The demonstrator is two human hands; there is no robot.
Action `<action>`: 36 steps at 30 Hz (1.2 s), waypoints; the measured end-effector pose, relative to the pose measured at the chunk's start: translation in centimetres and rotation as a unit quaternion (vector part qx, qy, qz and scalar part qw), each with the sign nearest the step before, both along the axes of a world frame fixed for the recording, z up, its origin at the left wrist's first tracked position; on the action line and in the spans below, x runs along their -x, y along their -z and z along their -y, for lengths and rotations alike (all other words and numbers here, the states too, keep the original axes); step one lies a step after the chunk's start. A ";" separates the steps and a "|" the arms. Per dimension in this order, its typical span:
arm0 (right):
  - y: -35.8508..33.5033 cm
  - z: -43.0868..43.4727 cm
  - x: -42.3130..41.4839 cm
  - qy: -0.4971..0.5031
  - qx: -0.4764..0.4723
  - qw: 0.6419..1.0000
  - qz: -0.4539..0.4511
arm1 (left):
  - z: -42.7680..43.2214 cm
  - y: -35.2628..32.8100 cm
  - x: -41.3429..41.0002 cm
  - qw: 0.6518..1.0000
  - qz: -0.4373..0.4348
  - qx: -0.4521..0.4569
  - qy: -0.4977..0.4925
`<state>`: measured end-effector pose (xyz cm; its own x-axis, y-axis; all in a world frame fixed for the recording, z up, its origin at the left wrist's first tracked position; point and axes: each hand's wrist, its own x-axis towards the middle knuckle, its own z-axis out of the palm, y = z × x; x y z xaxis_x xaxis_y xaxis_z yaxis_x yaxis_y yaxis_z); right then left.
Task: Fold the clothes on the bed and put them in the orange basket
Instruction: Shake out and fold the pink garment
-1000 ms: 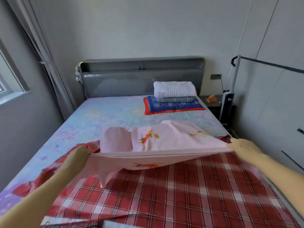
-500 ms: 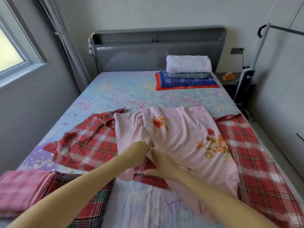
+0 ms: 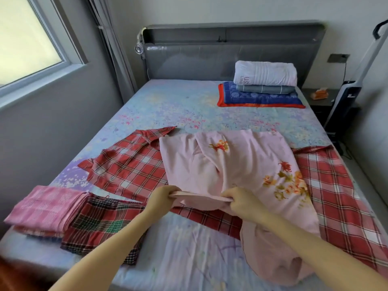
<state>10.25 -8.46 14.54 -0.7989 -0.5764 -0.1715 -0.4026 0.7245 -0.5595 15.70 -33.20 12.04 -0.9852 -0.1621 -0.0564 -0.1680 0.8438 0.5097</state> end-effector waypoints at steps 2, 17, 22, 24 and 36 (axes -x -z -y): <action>0.8 -0.9 1.0 -0.064 -0.133 0.987 0.067 | 1.5 -0.2 0.0 0.996 0.019 0.070 0.061; 8.1 6.3 6.2 -0.195 -0.311 0.862 0.348 | 9.1 0.3 5.1 0.900 0.350 0.059 0.254; 9.2 10.8 12.7 -0.050 -0.162 0.942 0.290 | 14.5 2.3 11.1 0.949 0.263 0.063 0.161; 10.2 12.7 15.1 0.007 -0.125 0.958 0.259 | 16.2 3.6 13.3 0.960 0.245 0.052 0.122; 19.8 25.5 31.4 0.170 -0.083 0.964 0.187 | 23.1 16.0 29.8 0.966 0.212 -0.065 -0.134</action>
